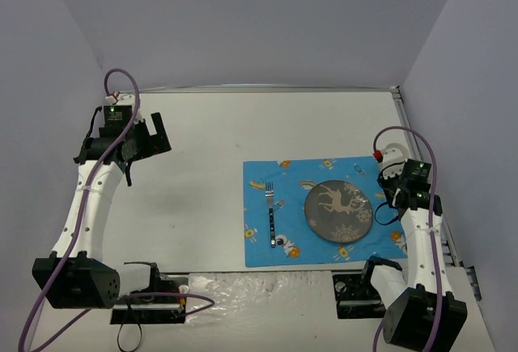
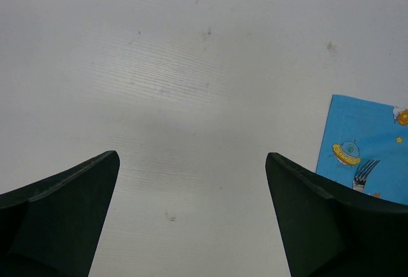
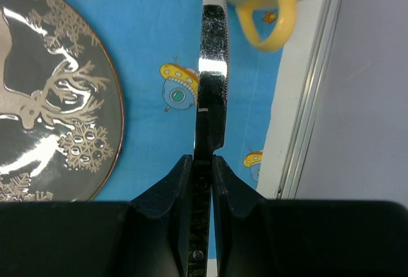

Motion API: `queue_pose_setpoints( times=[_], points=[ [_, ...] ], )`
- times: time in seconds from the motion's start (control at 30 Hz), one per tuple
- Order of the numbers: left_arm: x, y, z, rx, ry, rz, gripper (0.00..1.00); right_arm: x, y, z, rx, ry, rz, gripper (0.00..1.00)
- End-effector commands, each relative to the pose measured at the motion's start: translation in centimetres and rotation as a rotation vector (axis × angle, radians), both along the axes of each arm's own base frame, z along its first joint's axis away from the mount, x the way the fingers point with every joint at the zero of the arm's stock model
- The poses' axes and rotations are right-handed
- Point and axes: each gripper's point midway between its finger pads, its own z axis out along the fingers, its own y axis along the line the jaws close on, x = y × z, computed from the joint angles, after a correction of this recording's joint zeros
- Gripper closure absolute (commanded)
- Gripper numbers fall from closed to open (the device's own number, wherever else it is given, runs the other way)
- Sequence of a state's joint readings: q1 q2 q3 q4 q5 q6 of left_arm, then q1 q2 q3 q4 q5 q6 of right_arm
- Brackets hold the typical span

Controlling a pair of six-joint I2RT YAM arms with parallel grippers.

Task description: Set the dinner table for one person

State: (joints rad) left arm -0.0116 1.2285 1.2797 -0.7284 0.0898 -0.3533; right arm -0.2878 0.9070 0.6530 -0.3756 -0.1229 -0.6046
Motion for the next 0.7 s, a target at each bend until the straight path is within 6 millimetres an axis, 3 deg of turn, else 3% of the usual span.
queue_pose_setpoints(
  times=[0.0, 0.67],
  points=[
    [0.7, 0.0, 1.7, -0.013, -0.072, 0.006, 0.03, -1.2, -0.4, -1.7, -0.019, 0.057, 0.021, 1.0],
    [0.9, 0.9, 1.1, -0.024, -0.053, 0.034, 0.03, -0.6, -1.1, -4.9, 0.057, 0.093, -0.044, 1.0]
  ],
)
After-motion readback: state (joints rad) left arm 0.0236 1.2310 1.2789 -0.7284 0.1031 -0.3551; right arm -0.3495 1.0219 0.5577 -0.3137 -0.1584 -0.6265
